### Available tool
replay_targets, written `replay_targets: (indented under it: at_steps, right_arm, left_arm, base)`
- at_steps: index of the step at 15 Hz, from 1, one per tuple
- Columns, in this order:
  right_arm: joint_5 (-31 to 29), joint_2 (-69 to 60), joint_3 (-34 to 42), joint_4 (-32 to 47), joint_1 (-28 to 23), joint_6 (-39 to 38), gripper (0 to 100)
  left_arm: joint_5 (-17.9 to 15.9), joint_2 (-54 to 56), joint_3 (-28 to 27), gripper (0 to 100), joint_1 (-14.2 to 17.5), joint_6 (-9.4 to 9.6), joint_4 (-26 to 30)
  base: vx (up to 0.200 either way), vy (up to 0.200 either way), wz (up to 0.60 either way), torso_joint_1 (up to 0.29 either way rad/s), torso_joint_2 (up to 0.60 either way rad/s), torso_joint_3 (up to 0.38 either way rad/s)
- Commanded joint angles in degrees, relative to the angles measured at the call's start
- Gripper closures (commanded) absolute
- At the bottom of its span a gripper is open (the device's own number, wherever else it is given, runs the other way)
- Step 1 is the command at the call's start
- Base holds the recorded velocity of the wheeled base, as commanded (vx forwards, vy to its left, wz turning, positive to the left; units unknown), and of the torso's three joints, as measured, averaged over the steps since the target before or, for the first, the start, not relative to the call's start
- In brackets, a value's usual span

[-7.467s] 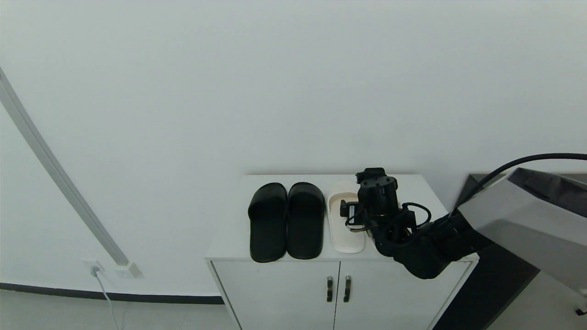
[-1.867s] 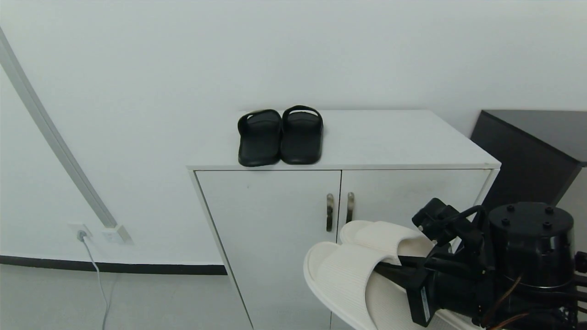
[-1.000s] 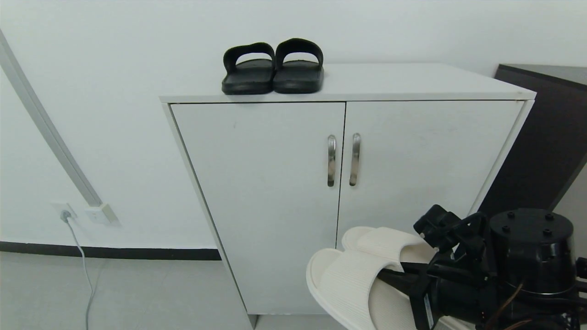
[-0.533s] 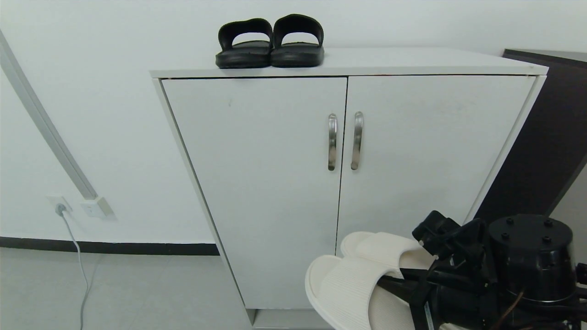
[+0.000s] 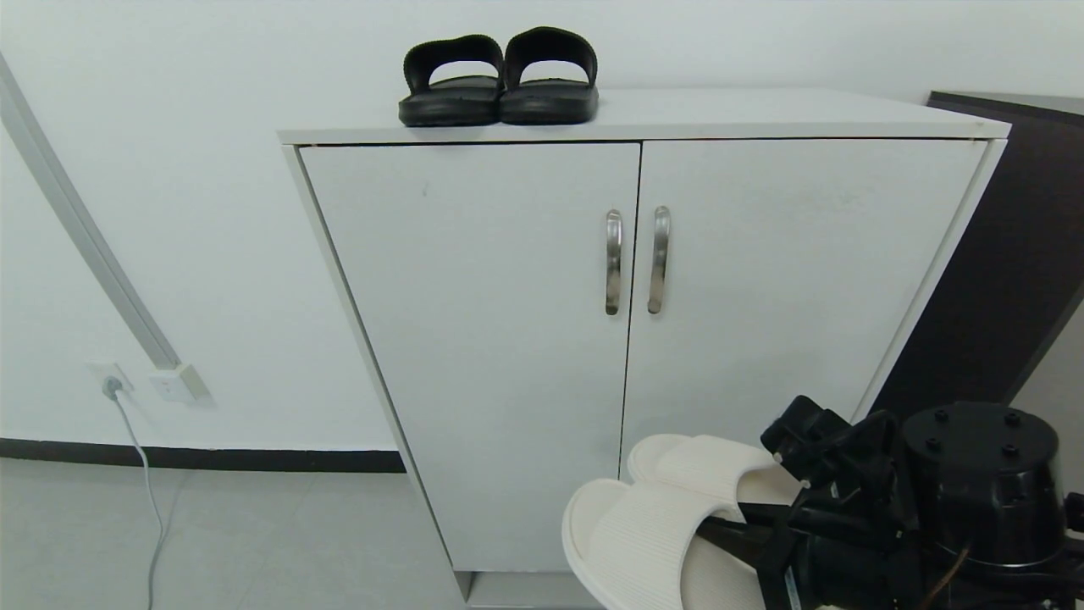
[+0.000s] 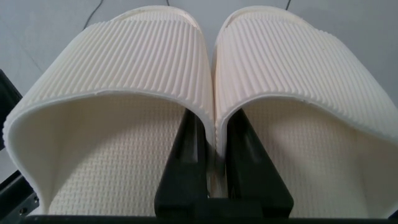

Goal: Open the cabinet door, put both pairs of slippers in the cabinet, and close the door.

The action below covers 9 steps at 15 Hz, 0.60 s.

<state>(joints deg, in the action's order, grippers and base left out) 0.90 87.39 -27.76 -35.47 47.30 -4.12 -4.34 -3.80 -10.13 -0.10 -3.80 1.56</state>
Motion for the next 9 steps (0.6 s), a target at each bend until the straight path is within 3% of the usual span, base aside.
replay_targets:
  at_steps: [1, 4, 8, 9]
  right_arm:
    - [0.06, -0.12, 0.16, -0.03, 0.07, -0.01, 100]
    - [-0.11, -0.47, 0.51, -0.03, 0.25, -0.01, 100]
    - [0.06, -0.65, 1.04, -0.03, 0.6, 2.01, 100]
    - [-0.02, -0.65, 1.04, -0.12, 0.69, 2.01, 100]
  left_arm:
    - [-6.73, -9.38, -2.61, 0, -0.25, -0.42, 0.29]
    - [-17.19, -19.14, -4.37, 0, -0.25, -0.42, -4.9]
    - [-25.89, -33.9, -8.41, 0, -1.75, -0.15, -16.33]
    - [-26.33, -37.07, -10.79, 0, -3.15, -0.15, -17.29]
  base:
    - [0.0, 0.0, 0.0, 0.0, 0.0, 0.0]
    - [0.0, 0.0, 0.0, 0.0, 0.0, 0.0]
    - [0.0, 0.0, 0.0, 0.0, 0.0, 0.0]
    - [0.0, 0.0, 0.0, 0.0, 0.0, 0.0]
